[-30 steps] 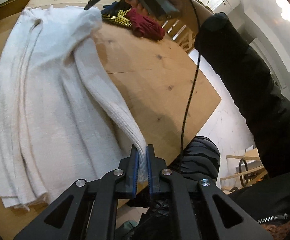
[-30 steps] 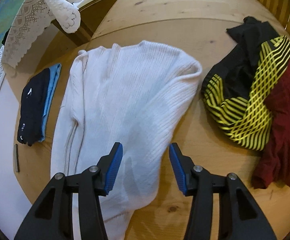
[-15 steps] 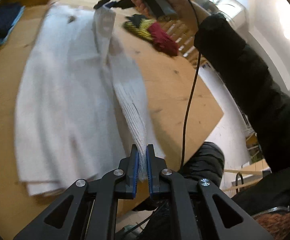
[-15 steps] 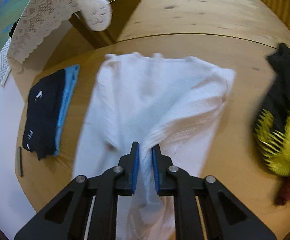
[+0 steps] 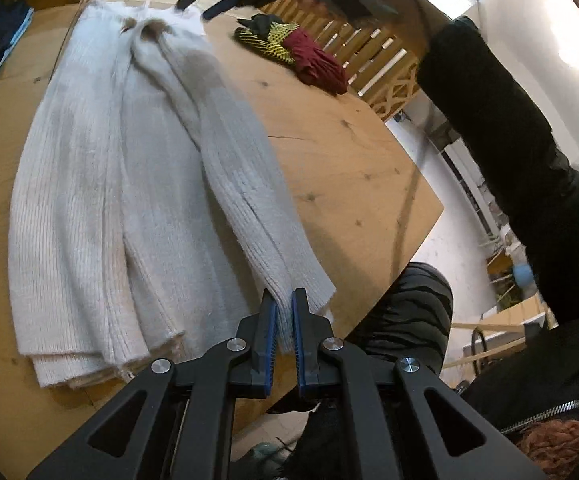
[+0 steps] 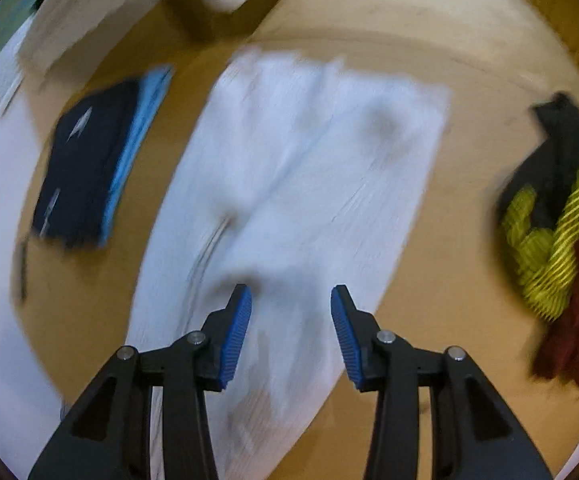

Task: Fold clothes

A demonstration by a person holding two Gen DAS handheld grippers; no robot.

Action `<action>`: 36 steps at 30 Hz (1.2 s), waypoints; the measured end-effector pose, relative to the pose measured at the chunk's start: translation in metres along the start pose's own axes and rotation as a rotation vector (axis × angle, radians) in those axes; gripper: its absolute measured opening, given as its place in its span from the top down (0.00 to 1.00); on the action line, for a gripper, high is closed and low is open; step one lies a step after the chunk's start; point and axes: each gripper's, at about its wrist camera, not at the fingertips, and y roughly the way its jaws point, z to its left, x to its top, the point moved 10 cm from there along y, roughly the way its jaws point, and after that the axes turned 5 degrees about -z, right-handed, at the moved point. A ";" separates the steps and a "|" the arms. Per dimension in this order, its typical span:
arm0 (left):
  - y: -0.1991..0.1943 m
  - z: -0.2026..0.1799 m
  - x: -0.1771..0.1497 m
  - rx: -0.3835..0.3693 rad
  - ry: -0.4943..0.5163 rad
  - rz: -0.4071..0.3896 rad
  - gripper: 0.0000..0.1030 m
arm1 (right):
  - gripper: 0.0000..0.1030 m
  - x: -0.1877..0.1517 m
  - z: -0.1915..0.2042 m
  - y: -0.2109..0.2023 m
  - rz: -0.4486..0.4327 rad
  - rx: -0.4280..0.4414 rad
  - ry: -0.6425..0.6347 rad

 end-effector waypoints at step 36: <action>-0.040 0.004 -0.002 0.095 0.132 -0.008 0.96 | 0.80 -0.045 0.018 -0.032 -0.067 0.087 -0.012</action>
